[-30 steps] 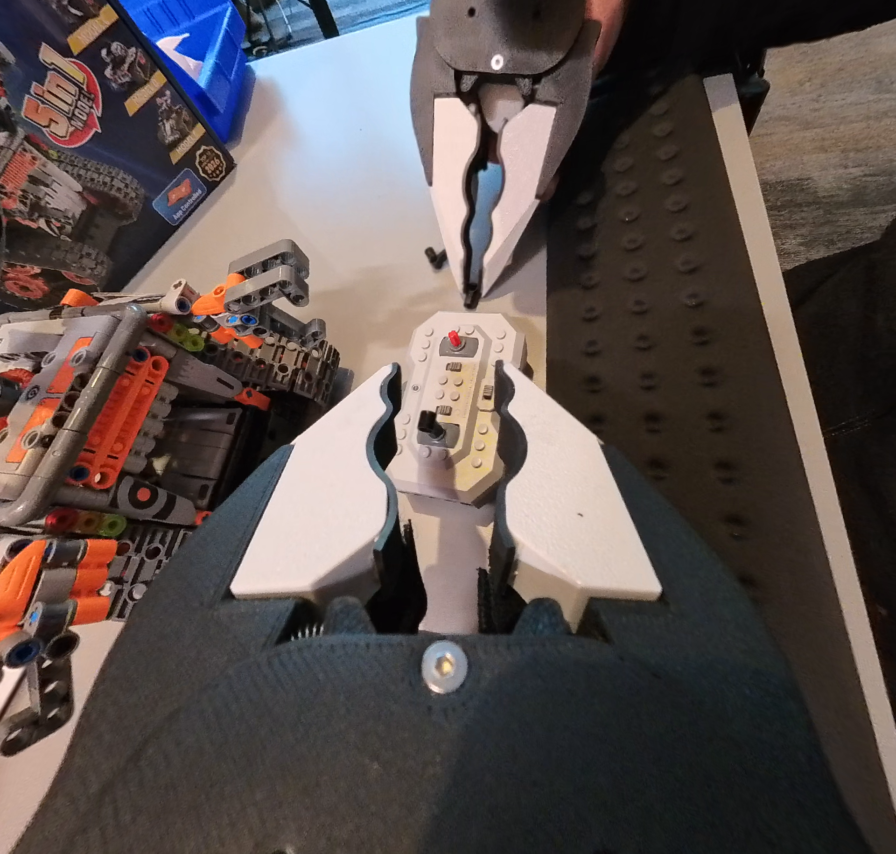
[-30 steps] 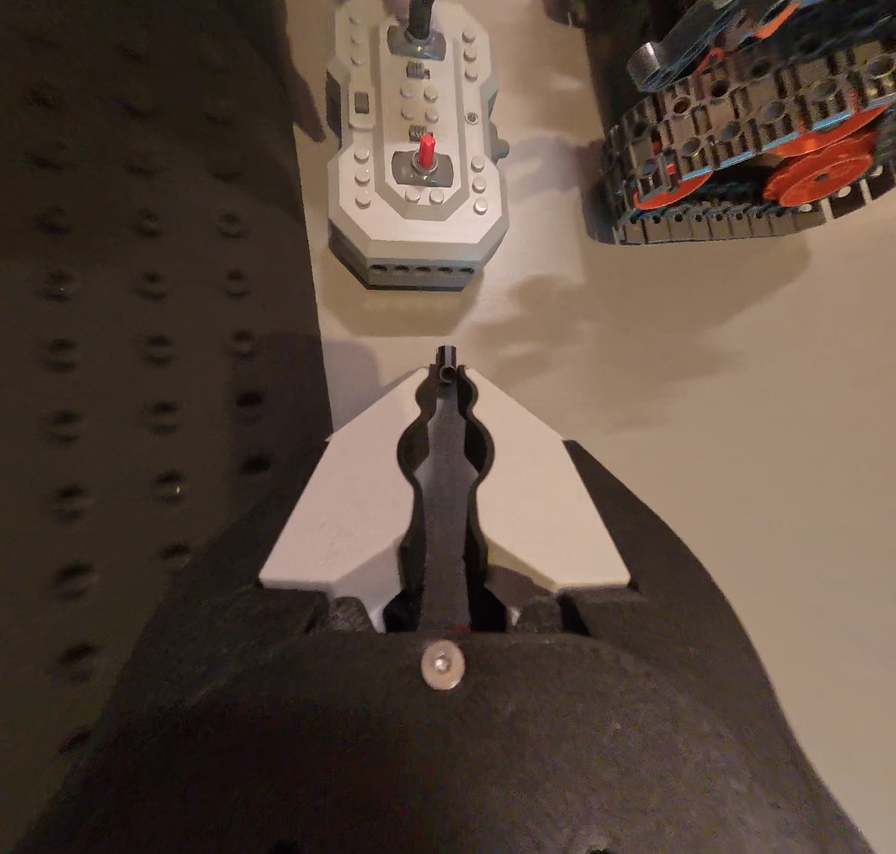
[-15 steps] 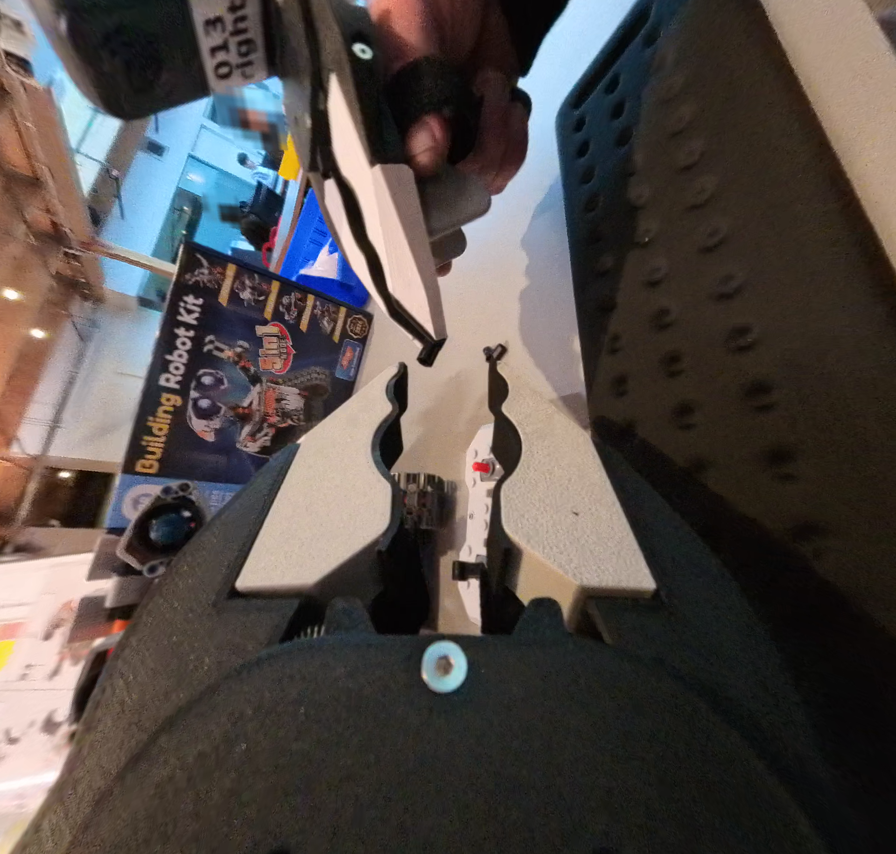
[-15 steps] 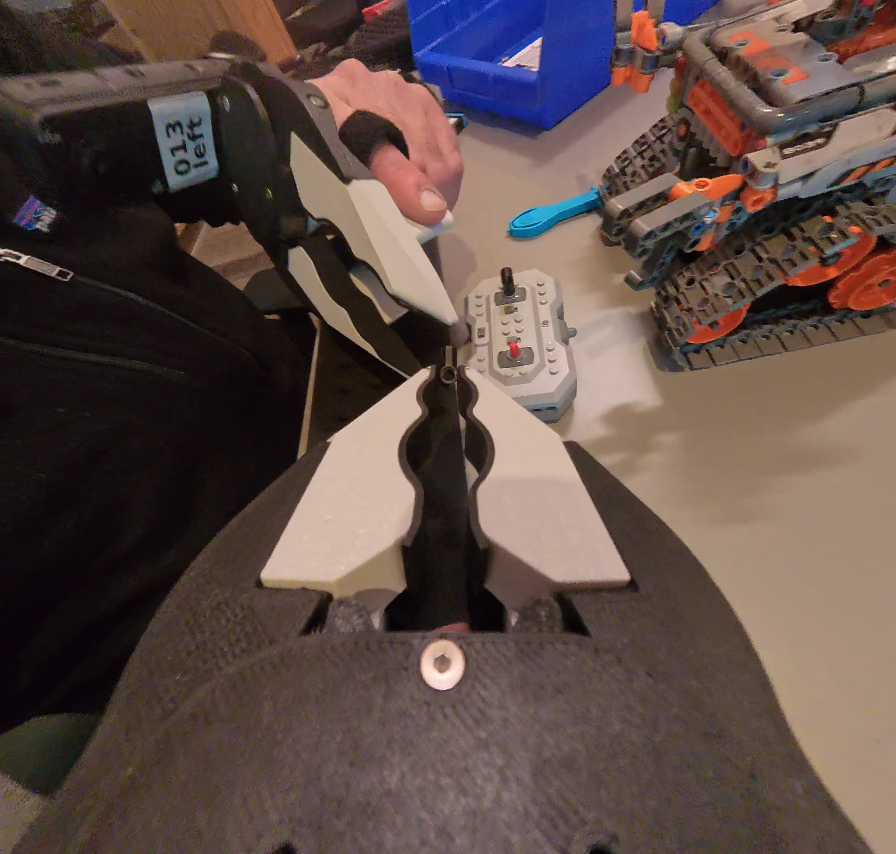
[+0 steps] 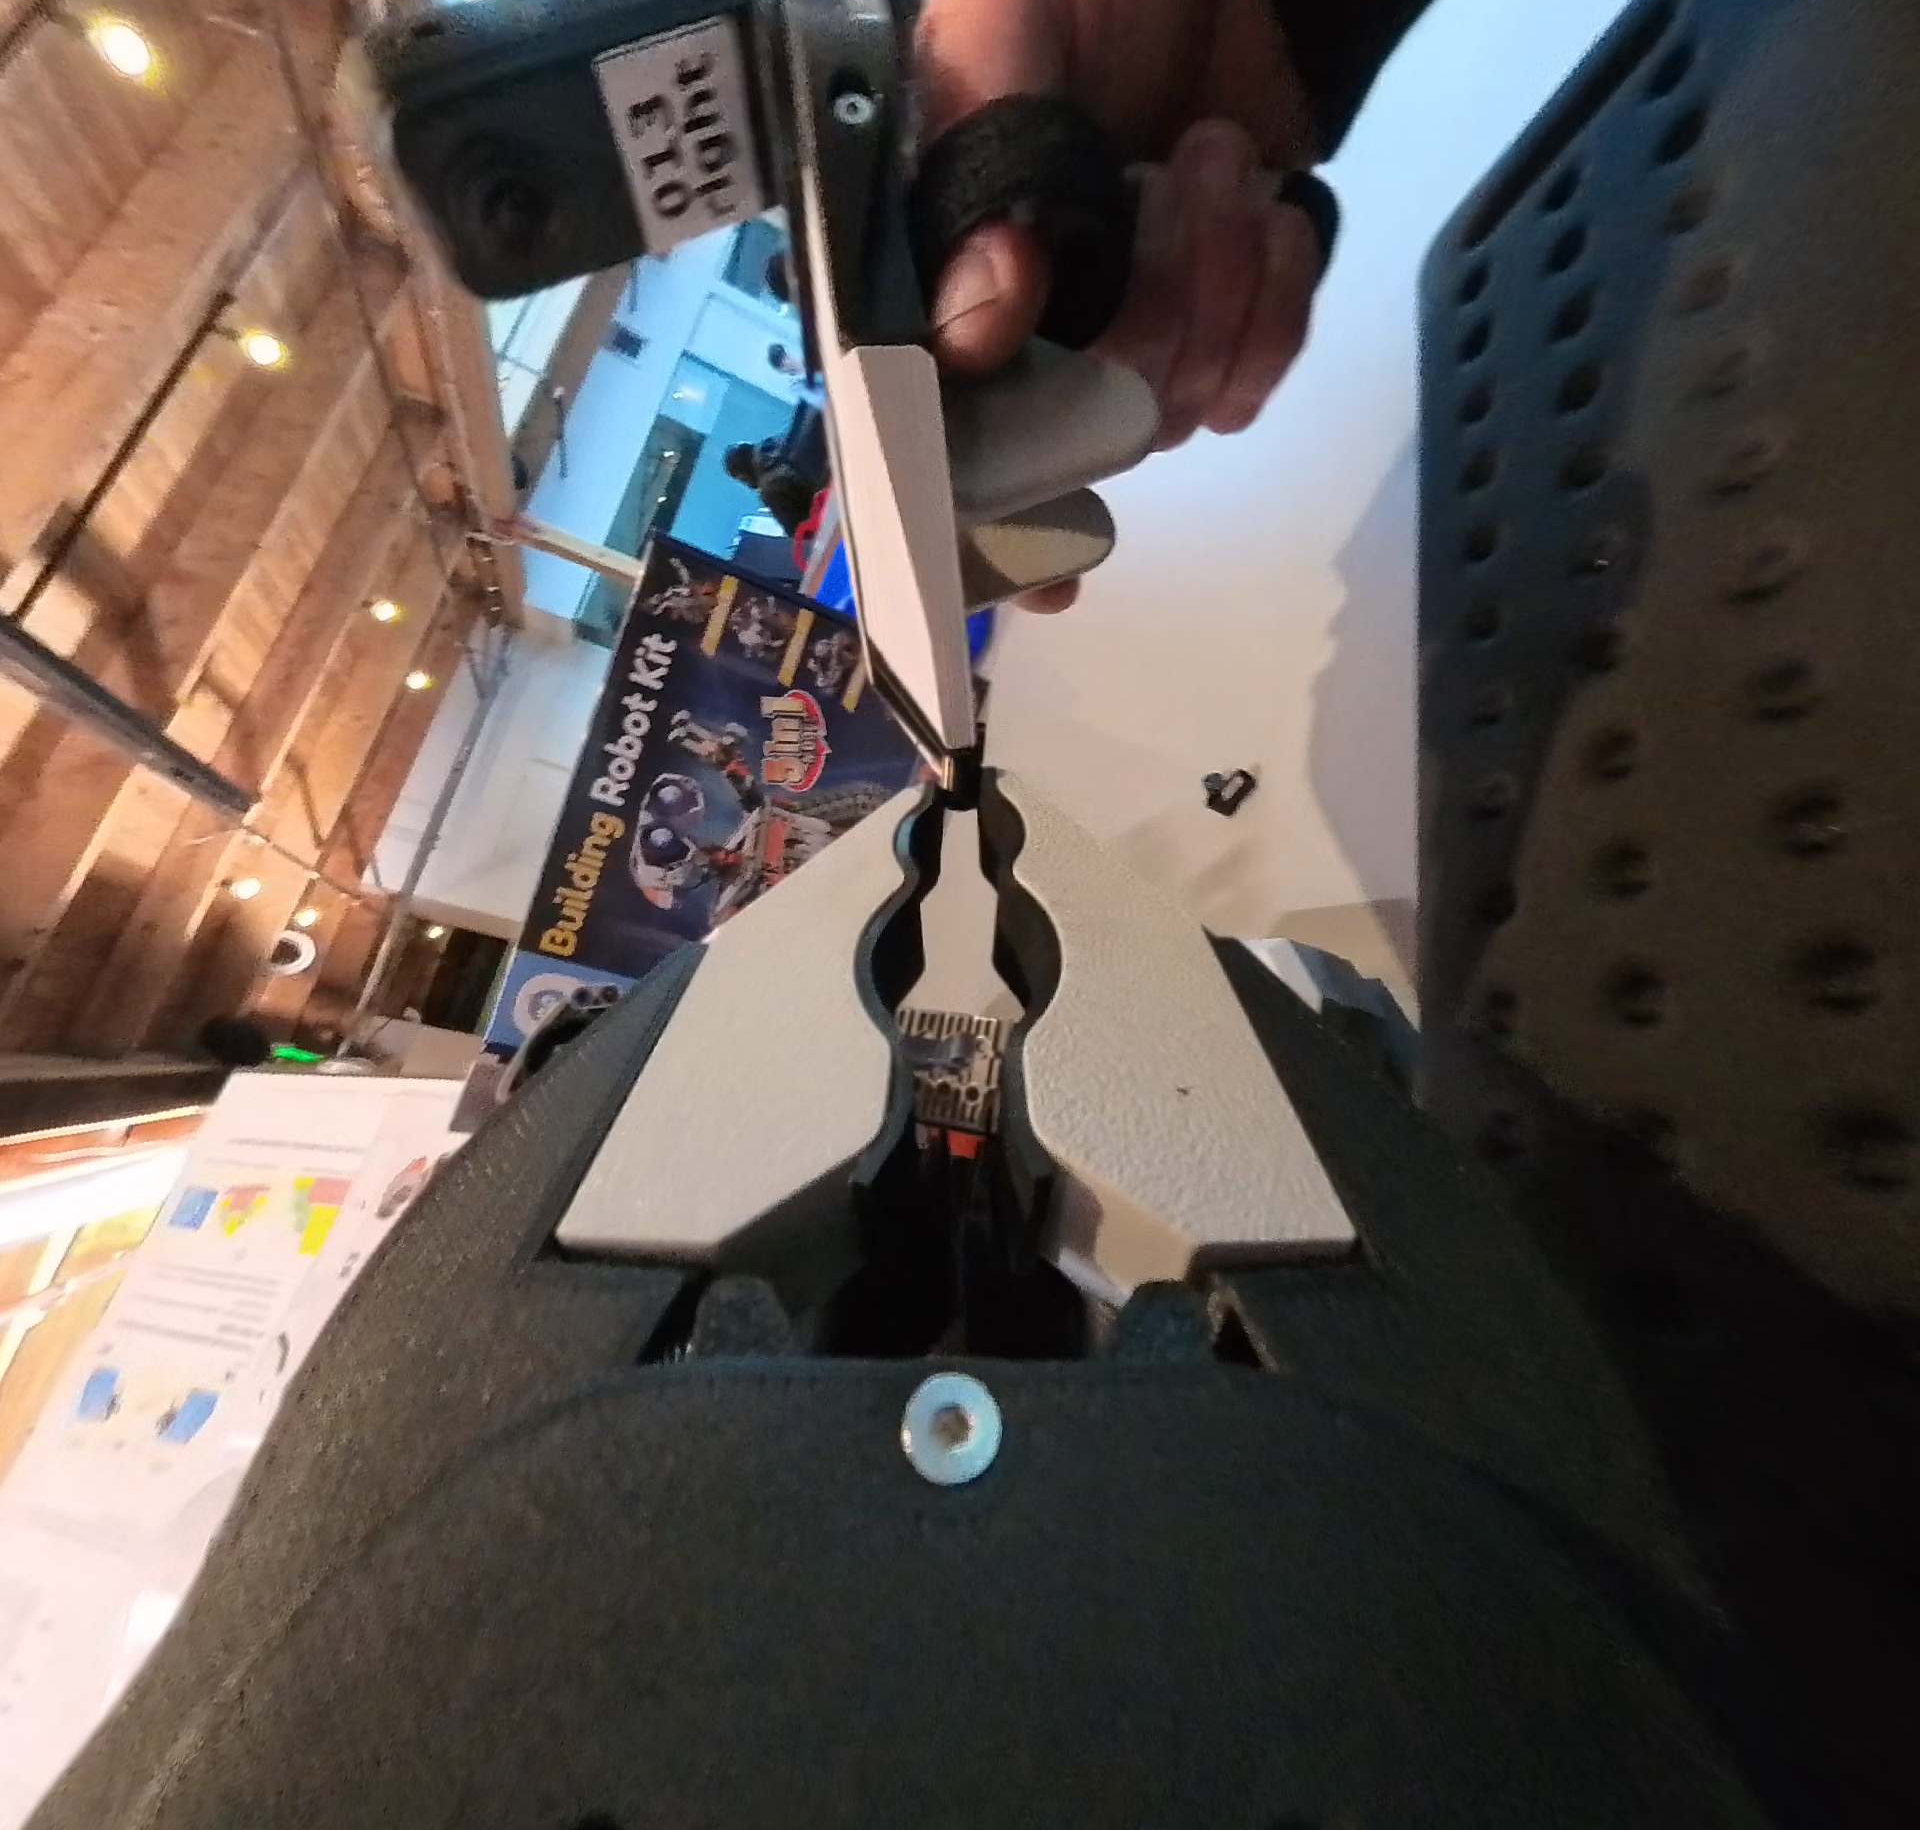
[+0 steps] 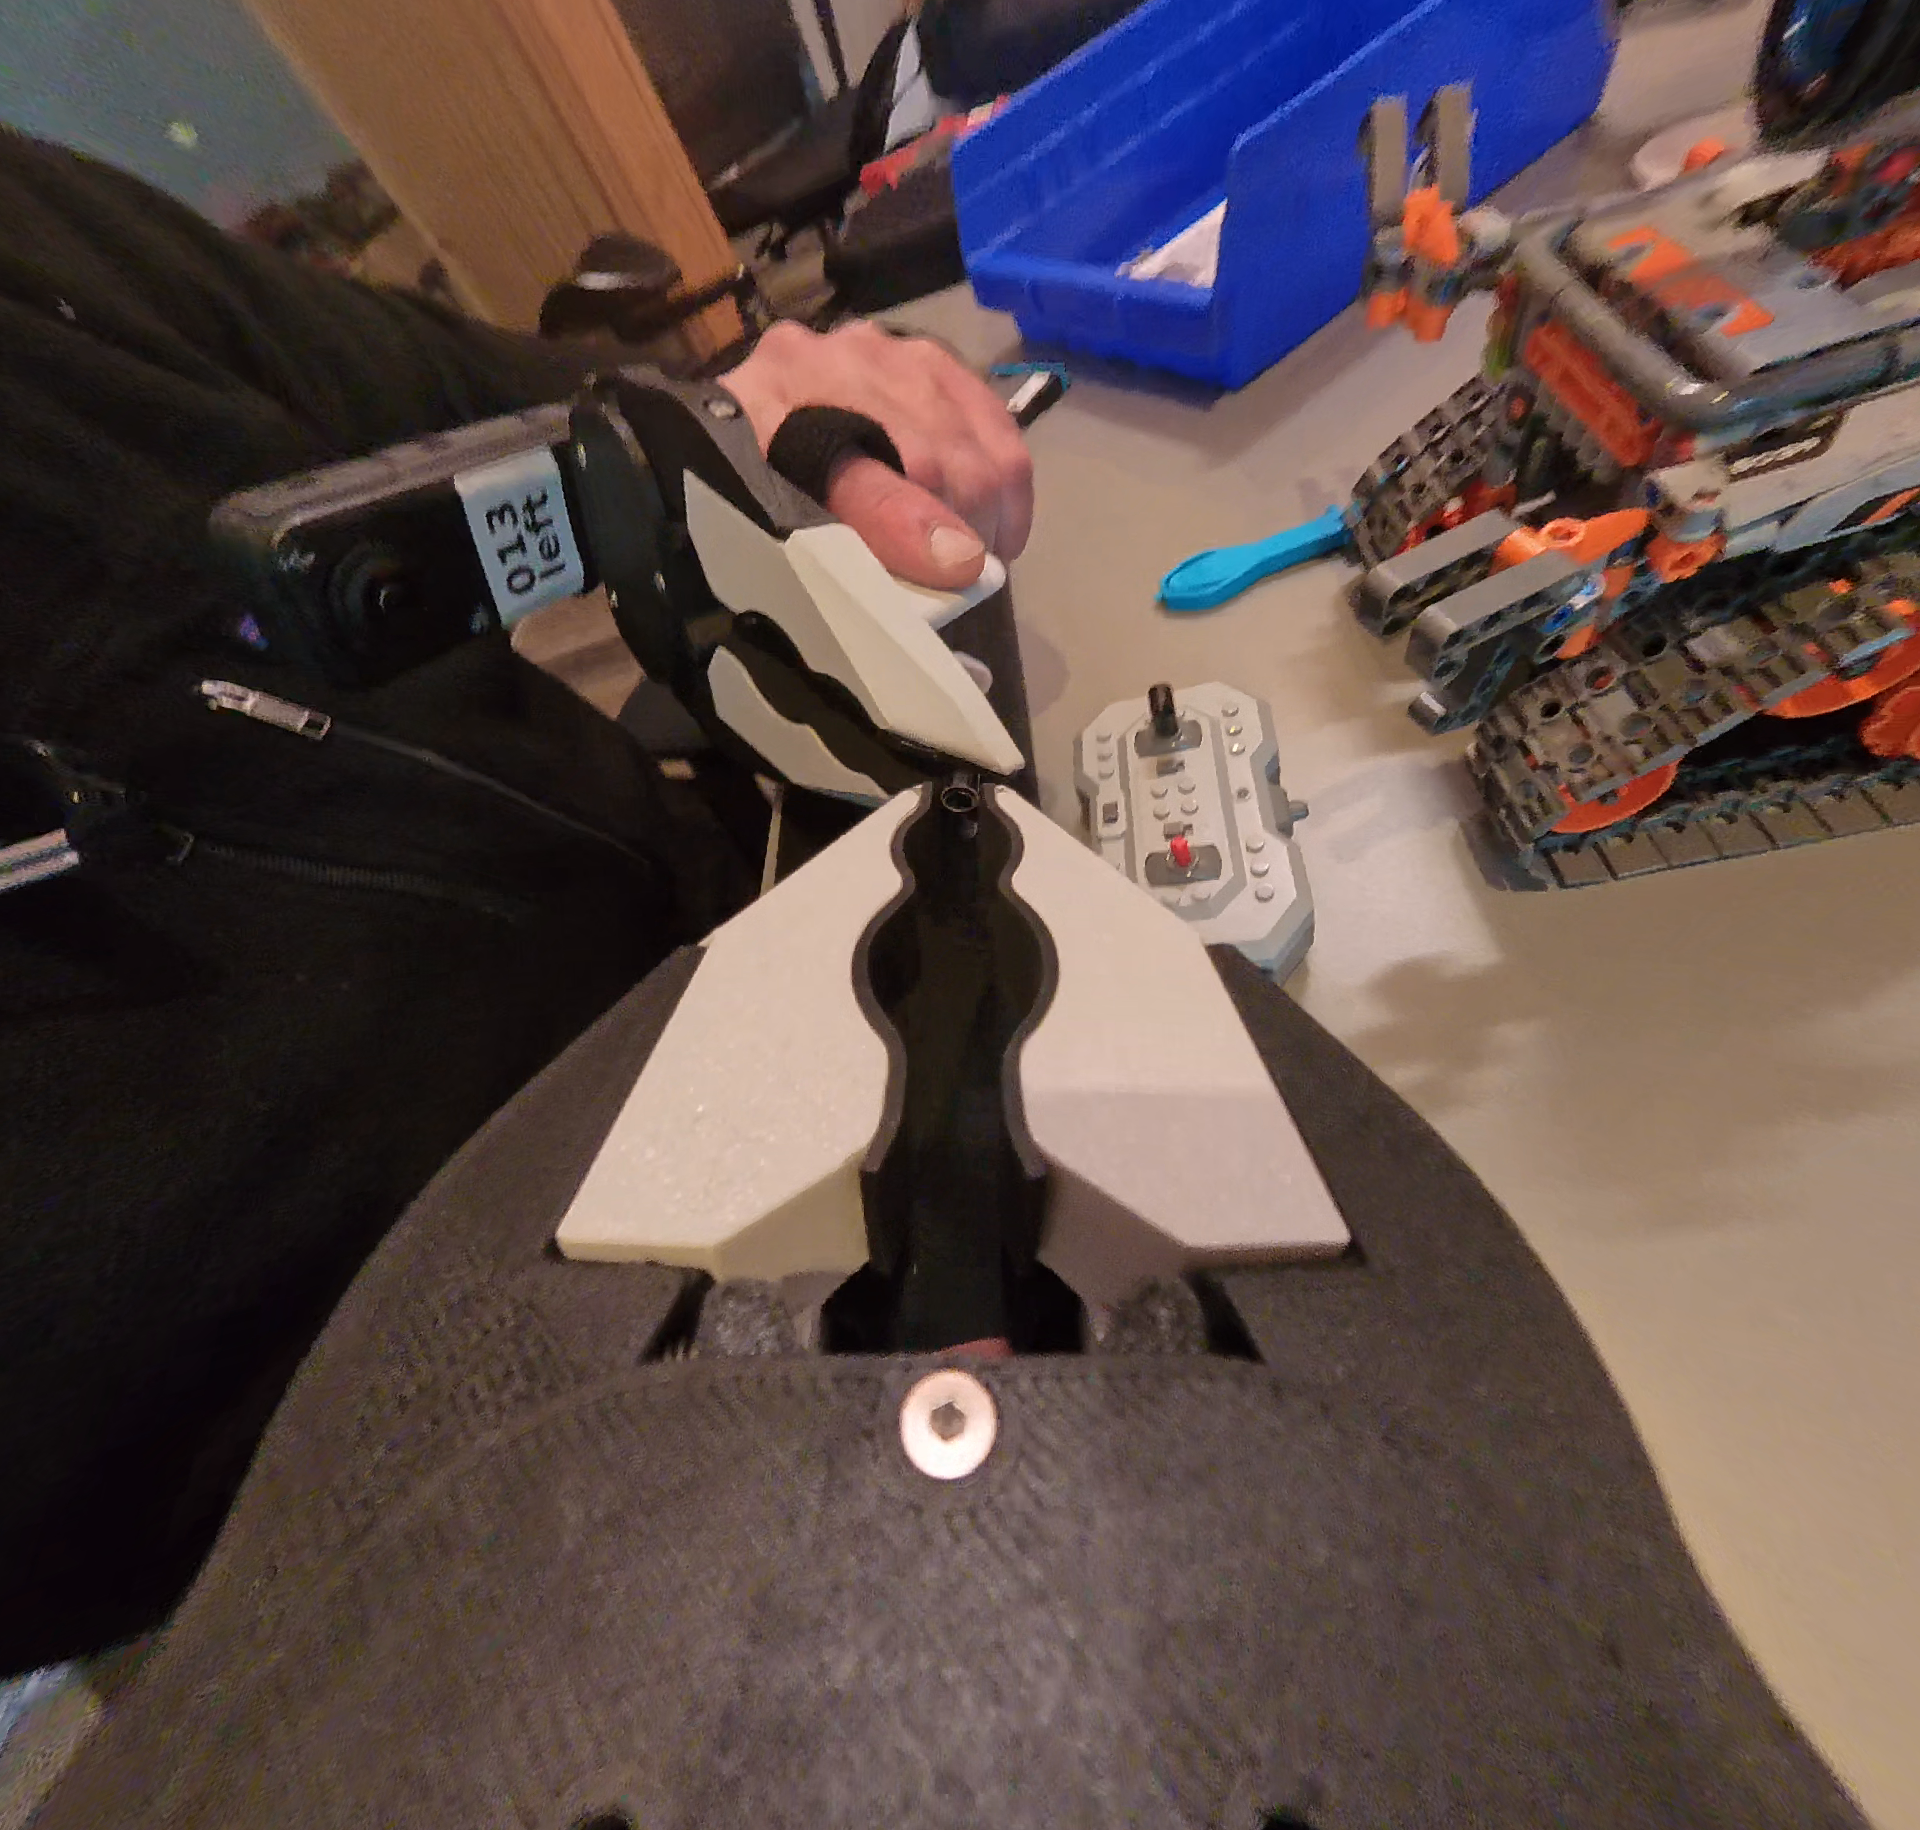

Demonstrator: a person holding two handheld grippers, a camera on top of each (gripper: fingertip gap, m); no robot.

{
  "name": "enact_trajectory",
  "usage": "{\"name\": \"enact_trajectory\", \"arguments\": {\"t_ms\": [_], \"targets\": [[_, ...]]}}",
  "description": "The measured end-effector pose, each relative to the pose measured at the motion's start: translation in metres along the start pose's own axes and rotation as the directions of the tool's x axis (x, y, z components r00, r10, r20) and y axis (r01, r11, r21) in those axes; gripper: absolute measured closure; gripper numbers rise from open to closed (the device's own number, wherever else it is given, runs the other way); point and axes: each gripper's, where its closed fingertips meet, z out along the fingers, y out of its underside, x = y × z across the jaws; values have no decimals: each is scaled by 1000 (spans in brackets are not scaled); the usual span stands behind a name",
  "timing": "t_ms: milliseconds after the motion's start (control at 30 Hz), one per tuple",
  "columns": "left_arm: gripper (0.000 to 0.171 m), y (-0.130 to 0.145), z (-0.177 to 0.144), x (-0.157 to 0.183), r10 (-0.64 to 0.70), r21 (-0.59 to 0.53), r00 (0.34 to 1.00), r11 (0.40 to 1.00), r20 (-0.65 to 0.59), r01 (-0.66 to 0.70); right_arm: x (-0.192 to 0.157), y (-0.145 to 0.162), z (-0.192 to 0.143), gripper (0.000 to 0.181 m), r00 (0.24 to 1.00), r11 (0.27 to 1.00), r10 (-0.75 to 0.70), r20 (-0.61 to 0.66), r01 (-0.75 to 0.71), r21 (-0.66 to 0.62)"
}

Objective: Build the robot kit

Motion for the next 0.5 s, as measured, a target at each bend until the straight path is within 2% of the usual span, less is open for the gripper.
{"name": "enact_trajectory", "arguments": {"t_ms": [133, 233, 400, 500], "targets": [[167, 2, -3, -21, -56, 3, 993, 998, 103, 56, 5, -21, -5, 169, 997, 985, 7, -71, 5, 172], [167, 1, -4, -28, -89, 12, 987, 996, 133, 88, 6, -29, -8, 167, 995, 964, 14, -100, 13, 265], [167, 1, -5, -33, -107, 15, 982, 994, 154, 106, 3, -35, -1, 176, 995, 951, 2, -100, 29, 306], [166, 6, -5, -30, -116, 4, 985, 993, 126, 116, 4, -35, 0, 177, 994, 959, -16, -111, 46, 279]]}}
